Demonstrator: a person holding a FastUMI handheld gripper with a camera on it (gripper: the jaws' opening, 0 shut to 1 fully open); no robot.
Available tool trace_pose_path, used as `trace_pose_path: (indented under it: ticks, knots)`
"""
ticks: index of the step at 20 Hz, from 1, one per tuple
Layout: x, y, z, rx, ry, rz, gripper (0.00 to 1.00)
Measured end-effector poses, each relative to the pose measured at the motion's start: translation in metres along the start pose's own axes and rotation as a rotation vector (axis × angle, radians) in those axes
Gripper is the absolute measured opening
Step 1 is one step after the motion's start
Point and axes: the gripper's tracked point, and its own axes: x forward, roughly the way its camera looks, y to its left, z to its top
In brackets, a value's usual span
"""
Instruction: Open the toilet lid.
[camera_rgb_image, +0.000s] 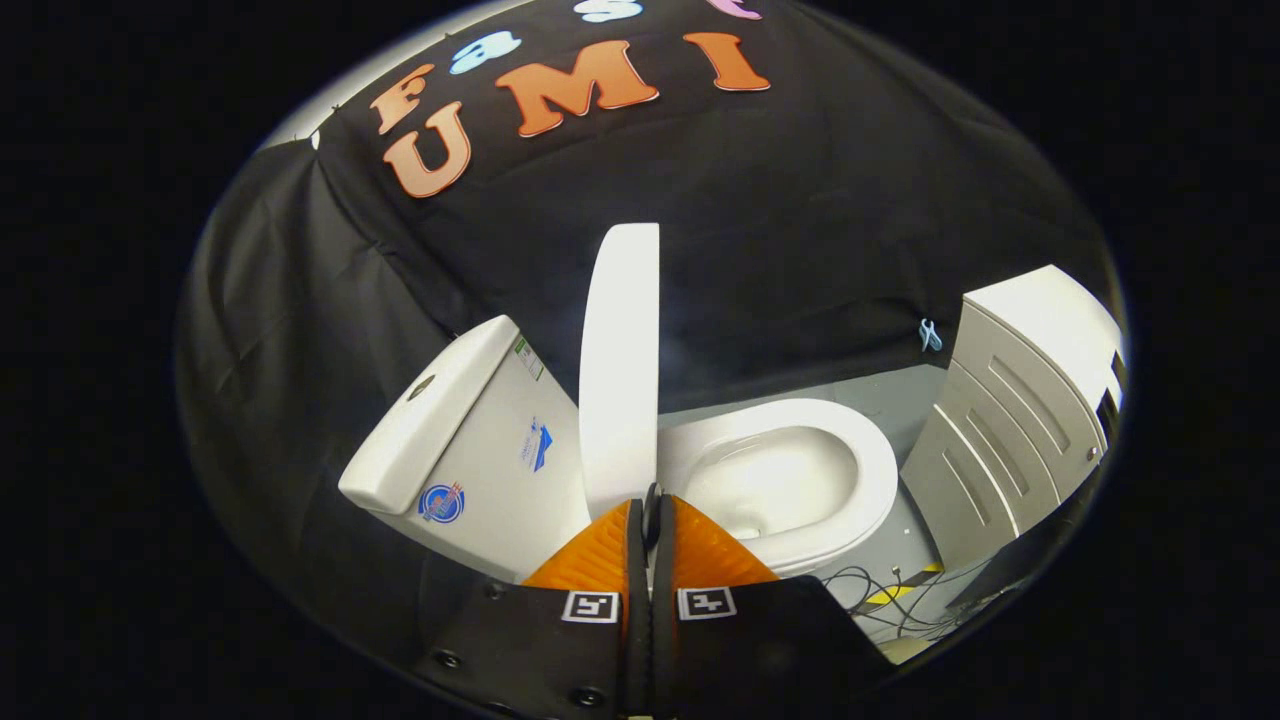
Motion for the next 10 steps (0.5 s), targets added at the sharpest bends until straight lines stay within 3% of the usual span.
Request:
trace_pose_path:
  ticks: [10]
  knots:
    - [0.002, 0.049, -0.003, -0.112, -0.013, -0.006, 0.08]
